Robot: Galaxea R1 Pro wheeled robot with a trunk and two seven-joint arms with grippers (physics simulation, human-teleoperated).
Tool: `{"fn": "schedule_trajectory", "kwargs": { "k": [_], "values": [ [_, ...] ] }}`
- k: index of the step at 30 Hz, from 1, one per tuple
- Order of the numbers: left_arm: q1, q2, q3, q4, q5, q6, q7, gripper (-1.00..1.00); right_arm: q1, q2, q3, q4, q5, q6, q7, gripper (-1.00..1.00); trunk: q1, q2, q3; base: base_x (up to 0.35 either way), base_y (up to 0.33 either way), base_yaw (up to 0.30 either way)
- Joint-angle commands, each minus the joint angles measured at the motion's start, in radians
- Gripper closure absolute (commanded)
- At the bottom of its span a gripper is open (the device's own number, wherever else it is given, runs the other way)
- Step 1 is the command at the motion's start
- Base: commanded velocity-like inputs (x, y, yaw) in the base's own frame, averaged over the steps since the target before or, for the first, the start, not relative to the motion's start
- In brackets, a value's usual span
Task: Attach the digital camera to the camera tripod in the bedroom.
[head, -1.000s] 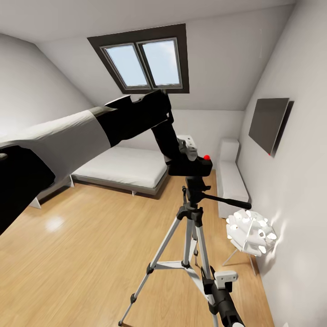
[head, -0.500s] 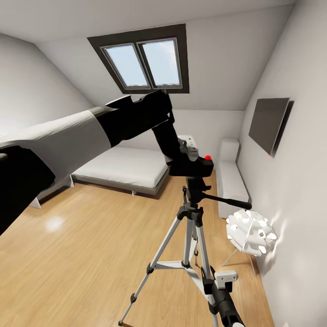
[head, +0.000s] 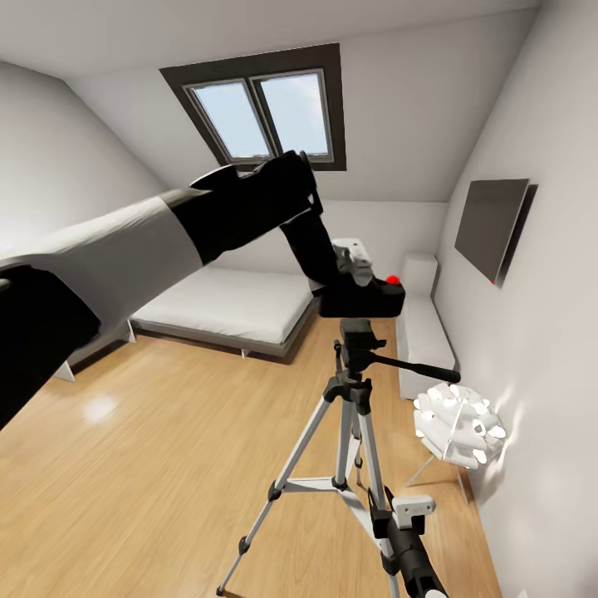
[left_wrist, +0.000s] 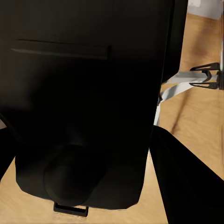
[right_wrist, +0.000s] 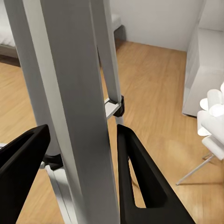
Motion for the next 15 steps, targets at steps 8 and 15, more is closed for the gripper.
{"fn": "schedule_trajectory", "kwargs": {
  "k": [8, 15],
  "values": [
    [-0.002, 0.003, 0.081, -0.022, 0.022, 0.008, -0.009, 1.00, -0.001, 0.000, 0.003, -0.001, 0.010, -0.001, -0.010, 1.00, 0.001, -0.002, -0.002, 0.000, 0.000, 0.000],
    [-0.002, 0.011, 0.094, -0.020, 0.063, 0.012, -0.009, 1.00, -0.001, 0.000, 0.003, -0.001, 0.010, -0.001, -0.010, 1.00, 0.001, -0.002, -0.002, 0.000, 0.000, 0.000]
  ]
}}
